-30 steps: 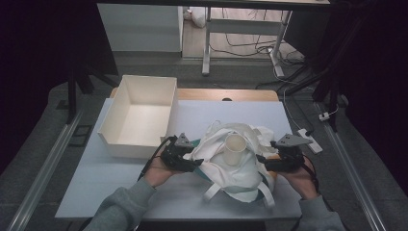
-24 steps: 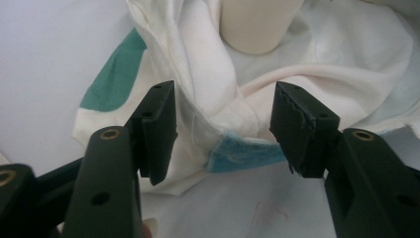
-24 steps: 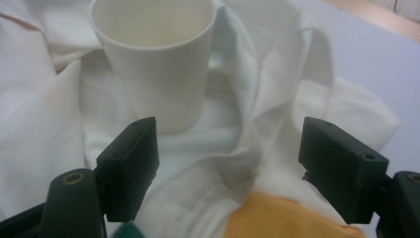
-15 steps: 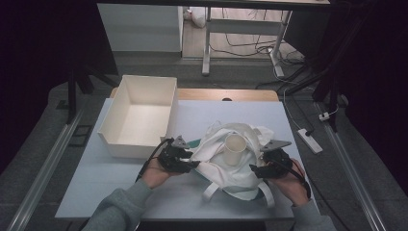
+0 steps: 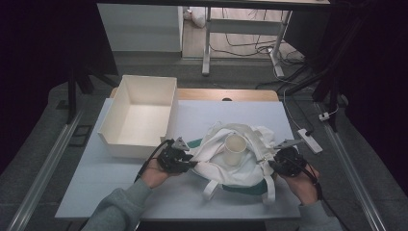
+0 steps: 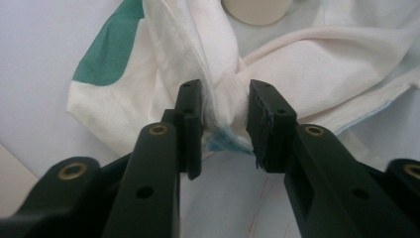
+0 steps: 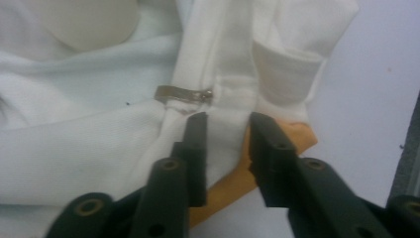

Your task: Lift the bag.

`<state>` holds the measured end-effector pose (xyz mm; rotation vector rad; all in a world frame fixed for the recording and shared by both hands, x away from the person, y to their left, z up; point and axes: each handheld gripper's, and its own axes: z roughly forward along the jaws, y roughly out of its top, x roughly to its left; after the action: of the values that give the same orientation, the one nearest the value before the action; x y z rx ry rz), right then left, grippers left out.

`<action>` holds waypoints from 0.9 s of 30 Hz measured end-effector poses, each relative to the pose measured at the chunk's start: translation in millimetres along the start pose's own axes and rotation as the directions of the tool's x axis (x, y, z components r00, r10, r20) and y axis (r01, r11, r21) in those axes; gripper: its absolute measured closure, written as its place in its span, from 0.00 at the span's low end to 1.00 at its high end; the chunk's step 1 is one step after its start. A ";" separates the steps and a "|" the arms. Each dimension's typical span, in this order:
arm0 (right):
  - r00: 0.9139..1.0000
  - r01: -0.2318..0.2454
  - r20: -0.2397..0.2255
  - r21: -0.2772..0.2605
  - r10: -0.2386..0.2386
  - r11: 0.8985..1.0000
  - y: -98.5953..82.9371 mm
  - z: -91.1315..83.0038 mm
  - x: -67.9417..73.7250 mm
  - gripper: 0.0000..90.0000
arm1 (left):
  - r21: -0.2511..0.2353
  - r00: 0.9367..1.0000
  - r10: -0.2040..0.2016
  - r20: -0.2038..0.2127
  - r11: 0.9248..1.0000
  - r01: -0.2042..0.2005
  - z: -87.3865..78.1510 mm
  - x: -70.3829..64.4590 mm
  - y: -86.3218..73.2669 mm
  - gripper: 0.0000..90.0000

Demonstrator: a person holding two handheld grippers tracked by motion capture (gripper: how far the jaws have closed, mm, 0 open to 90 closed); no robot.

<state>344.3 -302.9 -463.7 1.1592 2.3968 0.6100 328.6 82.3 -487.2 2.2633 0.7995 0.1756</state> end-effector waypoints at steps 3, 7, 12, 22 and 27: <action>0.997 -0.055 -0.061 -0.032 0.053 0.998 -3.6 -0.2 -8.4 0.88 | -0.003 1.000 0.014 0.000 1.000 -0.014 0.2 -1.0 0.0 0.81; 0.991 -0.117 -0.079 -0.048 0.113 0.992 -7.0 3.2 -16.0 0.73 | -0.008 1.000 0.023 -0.001 1.000 -0.023 -0.2 -1.6 0.1 0.83; 0.979 -0.149 -0.149 -0.067 0.137 0.987 -7.0 12.4 -15.4 0.75 | -0.011 1.000 0.028 0.001 1.000 -0.028 0.3 -1.5 0.4 0.85; 0.995 -0.062 -0.088 -0.161 0.048 0.985 5.8 -10.8 -4.0 0.93 | -0.069 0.999 0.051 0.002 0.996 -0.051 -16.9 -6.0 6.7 0.86; 0.998 -0.065 -0.037 -0.288 0.057 0.955 8.5 -41.2 -9.0 0.93 | -0.153 0.999 0.048 0.004 0.987 -0.047 -43.0 -3.9 13.5 0.86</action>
<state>332.8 -313.9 -423.7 1.1052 2.2065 0.9672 317.5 97.8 -446.2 2.1379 0.7041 0.2425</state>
